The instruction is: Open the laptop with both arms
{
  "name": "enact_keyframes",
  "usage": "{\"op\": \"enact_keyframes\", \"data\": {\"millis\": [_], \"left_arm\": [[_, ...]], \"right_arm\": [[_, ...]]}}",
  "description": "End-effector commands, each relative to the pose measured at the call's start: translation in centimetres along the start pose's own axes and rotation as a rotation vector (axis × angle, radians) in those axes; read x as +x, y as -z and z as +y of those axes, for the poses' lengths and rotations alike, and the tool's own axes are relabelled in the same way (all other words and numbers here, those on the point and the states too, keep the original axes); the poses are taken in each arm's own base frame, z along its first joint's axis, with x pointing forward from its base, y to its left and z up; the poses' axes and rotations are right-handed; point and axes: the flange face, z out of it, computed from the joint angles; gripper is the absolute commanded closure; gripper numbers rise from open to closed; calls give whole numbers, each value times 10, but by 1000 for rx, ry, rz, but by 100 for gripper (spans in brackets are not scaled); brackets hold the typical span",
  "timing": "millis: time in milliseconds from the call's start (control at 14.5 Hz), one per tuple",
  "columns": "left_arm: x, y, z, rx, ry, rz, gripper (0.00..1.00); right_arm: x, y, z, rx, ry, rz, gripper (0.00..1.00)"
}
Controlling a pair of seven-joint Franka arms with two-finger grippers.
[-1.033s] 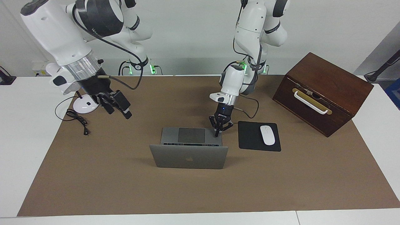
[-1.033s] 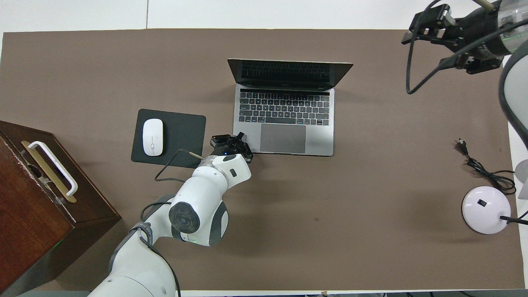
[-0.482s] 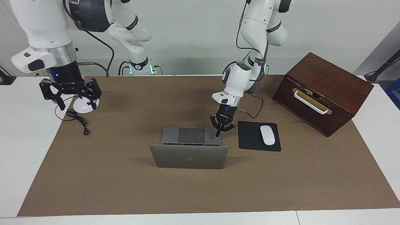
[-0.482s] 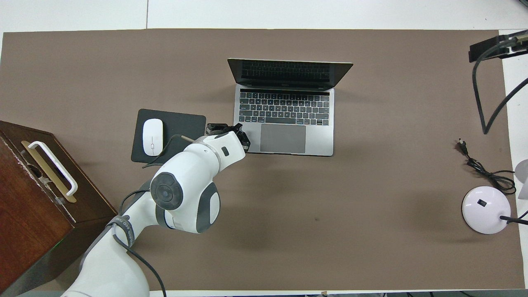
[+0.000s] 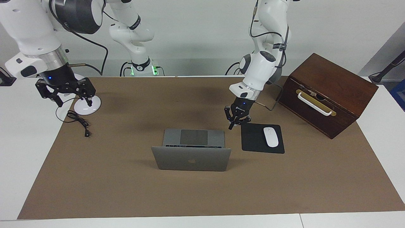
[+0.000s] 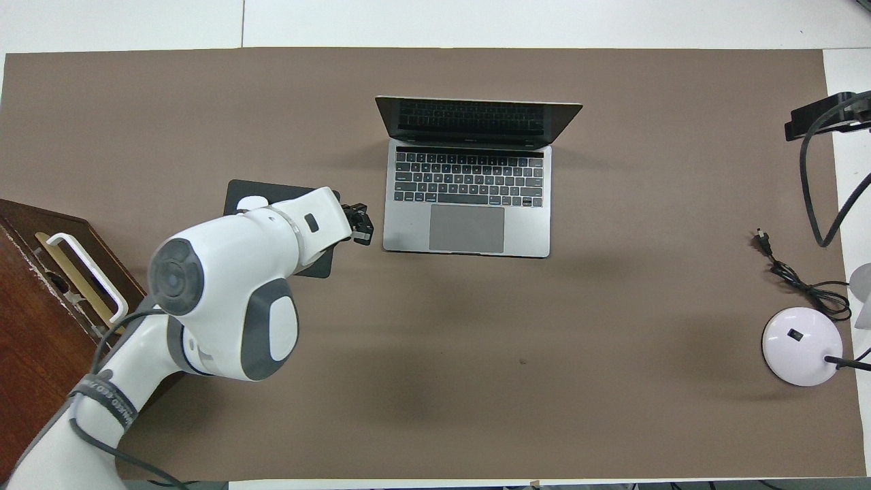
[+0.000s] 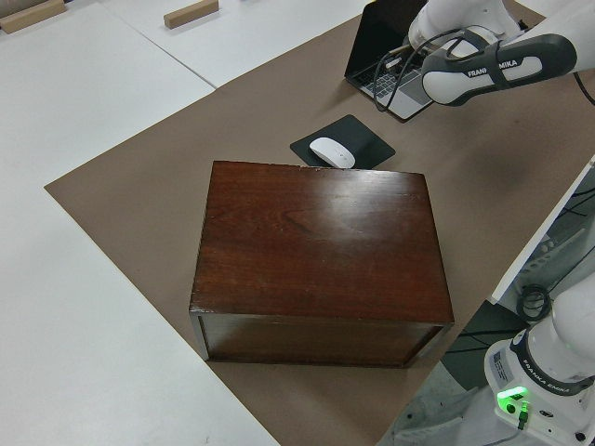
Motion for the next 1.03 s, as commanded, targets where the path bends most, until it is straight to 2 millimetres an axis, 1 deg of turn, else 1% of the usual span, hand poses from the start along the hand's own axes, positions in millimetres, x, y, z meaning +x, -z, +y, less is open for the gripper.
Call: {"op": "enact_keyframes", "data": {"millis": [0,138,207,275,344,482,551,620,757,826,895,964], "left_arm": [[8,43,-25,0,-17,-79,100],[13,74,-51,16,-11,-129,100],[15,92,-62,21,-1,-149,100],[19,112,-77,31,16,-164,100],[21,131,-90,43,25,-190,100],[24,163,-113,79,38,-245,100],[23,174,-124,101,42,-264,100],[20,183,-136,119,54,-279,100],[16,200,-155,143,83,-305,100],[12,209,-166,171,89,-330,88],[11,215,-169,195,81,-355,72],[10,221,-173,210,86,-377,40]], "right_arm": [[-22,3,-1,38,-23,-24,0],[-27,10,-2,41,-21,-34,0],[-29,13,-2,41,-22,-29,0],[-33,21,0,41,-30,-20,0],[-38,23,0,43,-34,-29,0],[-43,33,-5,44,-62,-19,0],[-45,36,-5,44,-67,-17,0],[-49,43,-6,45,-65,-10,0],[-56,52,-1,45,-71,-4,0],[-59,56,0,45,-67,4,0],[-60,47,0,45,-64,-3,0],[-62,45,1,45,-69,3,0]]}}
